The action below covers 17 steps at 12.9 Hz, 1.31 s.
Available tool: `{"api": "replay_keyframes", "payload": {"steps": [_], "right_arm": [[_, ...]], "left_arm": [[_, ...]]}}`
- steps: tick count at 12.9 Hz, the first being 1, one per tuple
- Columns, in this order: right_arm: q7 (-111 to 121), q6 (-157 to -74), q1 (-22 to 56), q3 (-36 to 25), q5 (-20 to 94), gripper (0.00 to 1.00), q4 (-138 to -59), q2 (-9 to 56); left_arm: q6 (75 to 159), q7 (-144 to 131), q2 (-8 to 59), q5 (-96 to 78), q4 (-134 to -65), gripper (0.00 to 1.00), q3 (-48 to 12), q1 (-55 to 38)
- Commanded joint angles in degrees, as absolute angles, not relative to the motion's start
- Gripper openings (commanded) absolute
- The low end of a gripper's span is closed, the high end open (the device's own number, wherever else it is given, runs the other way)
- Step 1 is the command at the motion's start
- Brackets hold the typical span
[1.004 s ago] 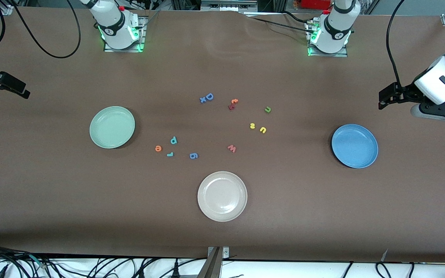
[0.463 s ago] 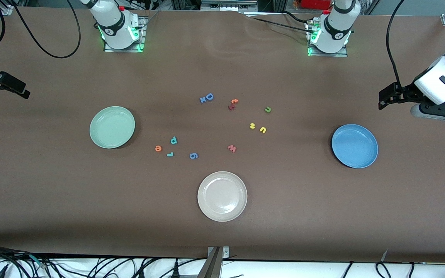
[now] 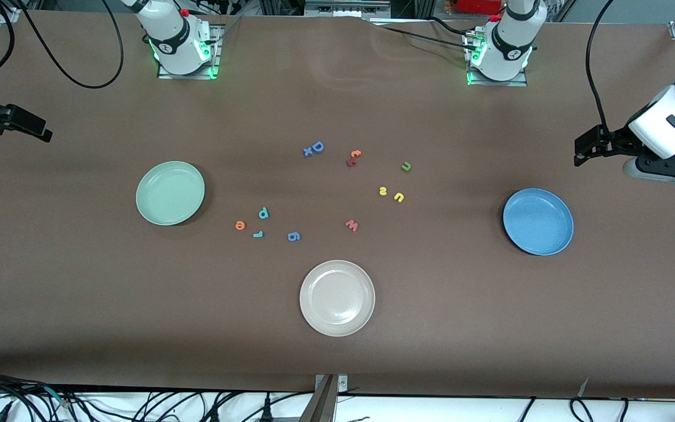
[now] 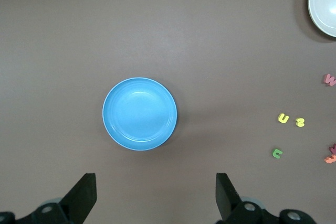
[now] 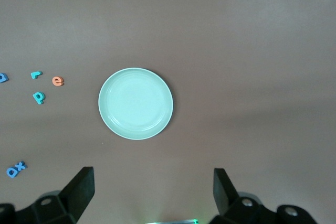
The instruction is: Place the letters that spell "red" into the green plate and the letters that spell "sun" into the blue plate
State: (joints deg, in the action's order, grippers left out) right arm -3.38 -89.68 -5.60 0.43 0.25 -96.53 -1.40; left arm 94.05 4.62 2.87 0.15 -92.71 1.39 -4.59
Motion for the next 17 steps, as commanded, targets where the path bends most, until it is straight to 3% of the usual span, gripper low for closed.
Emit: {"api": "replay_keyframes", "payload": {"steps": [1, 4, 7, 17], "right_arm": [[-3.34, -87.37, -4.84, 0.53, 0.70, 1.00, -96.15, -0.27], [-3.43, -83.77, -0.90, 0.53, 0.97, 1.00, -96.06, 2.54], [-6.48, -86.81, 5.25, 0.53, 1.32, 1.00, -96.06, 7.01], [-29.49, -124.59, 21.52, 0.53, 1.41, 1.00, -99.58, 27.31]], "left_arm": [[92.37, 4.31, 3.87, 0.70, -90.35, 1.00, 1.23, -4.57], [92.37, 4.31, 3.87, 0.70, -90.35, 1.00, 1.23, -4.57], [92.37, 4.31, 3.87, 0.70, -90.35, 1.00, 1.23, -4.57], [92.29, 4.74, 3.69, -2.45, -87.45, 1.00, 1.67, -1.77]]}}
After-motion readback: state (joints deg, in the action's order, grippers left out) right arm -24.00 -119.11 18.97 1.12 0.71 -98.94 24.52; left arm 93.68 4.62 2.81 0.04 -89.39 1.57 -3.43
